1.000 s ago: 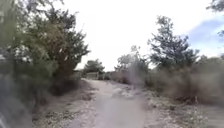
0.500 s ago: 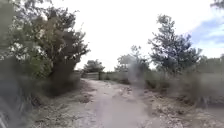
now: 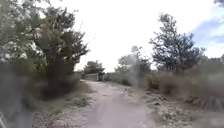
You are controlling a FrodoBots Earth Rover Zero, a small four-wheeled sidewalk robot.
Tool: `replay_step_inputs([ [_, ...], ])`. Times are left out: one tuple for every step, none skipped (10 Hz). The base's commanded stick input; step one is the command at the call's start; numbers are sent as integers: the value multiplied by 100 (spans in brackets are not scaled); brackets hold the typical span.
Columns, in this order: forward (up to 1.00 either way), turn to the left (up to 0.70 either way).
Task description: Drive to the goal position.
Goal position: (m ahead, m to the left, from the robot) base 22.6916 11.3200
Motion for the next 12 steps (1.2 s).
replay_step_inputs([
  [45, 0],
  [45, 0],
  [45, 0],
  [45, 0],
  [45, 0],
  [45, 0],
  [45, 0],
  [45, 0],
  [45, 0],
  [45, 0],
  [45, 0],
  [45, 0],
])
